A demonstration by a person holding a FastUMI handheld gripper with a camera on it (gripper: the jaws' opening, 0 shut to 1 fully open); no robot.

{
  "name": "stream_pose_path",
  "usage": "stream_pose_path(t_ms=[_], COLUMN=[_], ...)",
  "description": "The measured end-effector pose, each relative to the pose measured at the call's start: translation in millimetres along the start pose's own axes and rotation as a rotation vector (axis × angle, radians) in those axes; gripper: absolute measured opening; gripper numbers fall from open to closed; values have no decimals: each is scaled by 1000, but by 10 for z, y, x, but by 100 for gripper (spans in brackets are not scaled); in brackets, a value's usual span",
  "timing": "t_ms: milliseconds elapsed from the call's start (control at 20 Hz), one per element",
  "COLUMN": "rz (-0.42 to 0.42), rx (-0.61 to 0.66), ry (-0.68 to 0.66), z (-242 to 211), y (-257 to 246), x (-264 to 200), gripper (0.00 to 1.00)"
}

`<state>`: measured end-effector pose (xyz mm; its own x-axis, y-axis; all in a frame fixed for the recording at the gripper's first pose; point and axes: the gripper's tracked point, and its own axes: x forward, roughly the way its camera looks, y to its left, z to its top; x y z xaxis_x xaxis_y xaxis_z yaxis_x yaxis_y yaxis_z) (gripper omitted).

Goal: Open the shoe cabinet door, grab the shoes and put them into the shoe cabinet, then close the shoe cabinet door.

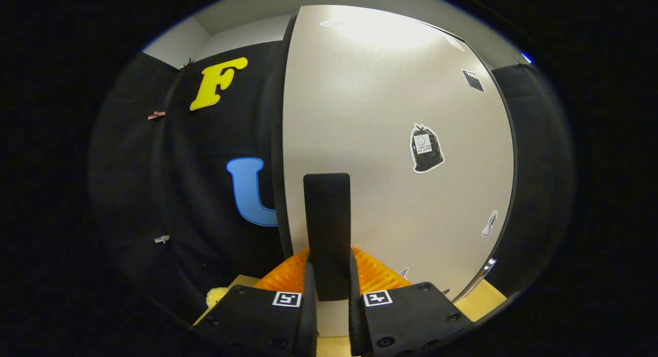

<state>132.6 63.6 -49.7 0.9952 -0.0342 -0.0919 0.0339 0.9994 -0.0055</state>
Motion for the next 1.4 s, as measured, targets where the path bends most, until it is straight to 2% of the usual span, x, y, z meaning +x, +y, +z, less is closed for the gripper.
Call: stream_pose_path(t_ms=[600,1100,1400], rz=[64,159,188], rx=[37,23,36], ry=[10,30,25], z=[-14,-10,13], y=[-317,-607,-911], x=[-864,-1370,-1657], gripper=[28,28,28])
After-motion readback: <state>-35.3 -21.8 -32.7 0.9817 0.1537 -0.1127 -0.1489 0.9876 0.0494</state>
